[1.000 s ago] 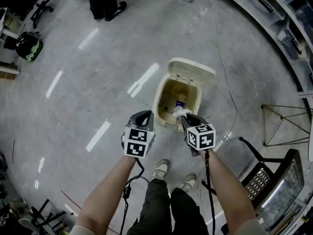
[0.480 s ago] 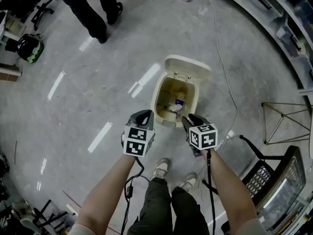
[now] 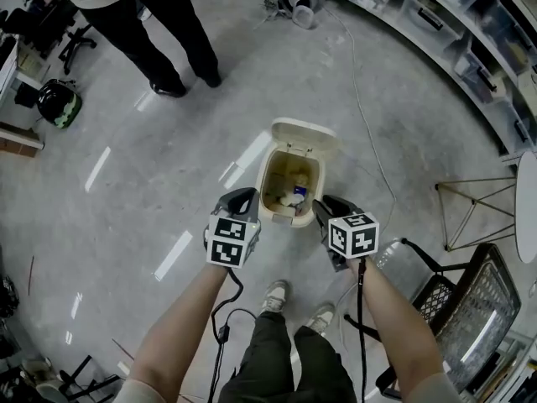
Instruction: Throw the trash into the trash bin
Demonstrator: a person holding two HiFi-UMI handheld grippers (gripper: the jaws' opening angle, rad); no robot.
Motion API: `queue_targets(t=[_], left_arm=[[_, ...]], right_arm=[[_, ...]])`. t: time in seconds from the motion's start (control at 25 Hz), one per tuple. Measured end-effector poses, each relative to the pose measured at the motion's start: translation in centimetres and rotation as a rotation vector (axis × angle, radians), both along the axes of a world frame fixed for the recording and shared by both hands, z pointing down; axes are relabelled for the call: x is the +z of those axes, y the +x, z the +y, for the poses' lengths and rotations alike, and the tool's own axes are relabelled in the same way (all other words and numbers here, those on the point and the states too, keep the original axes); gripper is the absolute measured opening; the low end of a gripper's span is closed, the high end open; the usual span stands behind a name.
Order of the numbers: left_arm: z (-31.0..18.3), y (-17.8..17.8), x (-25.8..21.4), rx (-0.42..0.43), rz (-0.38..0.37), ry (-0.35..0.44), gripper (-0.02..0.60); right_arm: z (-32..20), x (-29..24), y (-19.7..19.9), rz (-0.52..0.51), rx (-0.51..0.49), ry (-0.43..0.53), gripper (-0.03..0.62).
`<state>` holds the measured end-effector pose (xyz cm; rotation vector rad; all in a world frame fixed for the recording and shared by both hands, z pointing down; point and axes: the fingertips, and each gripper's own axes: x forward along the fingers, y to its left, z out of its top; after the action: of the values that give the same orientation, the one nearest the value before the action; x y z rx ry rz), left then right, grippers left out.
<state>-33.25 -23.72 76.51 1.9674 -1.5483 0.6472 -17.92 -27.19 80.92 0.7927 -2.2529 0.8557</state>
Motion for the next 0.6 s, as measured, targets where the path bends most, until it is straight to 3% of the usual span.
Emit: queue_targets(t=[0.28, 0.6], left_arm=[[-1.9, 1.3, -9.4, 0.044, -0.015, 0.122, 0.002], [-3.3, 4.5, -22.7, 0.106, -0.025, 0.292, 0.002]], right_arm=[[-1.3, -10.9, 1.2, -0.079, 0.023, 0.102, 0.120], [-1.9, -25.6, 5.6, -0.187, 0.111, 0.238, 0.118]])
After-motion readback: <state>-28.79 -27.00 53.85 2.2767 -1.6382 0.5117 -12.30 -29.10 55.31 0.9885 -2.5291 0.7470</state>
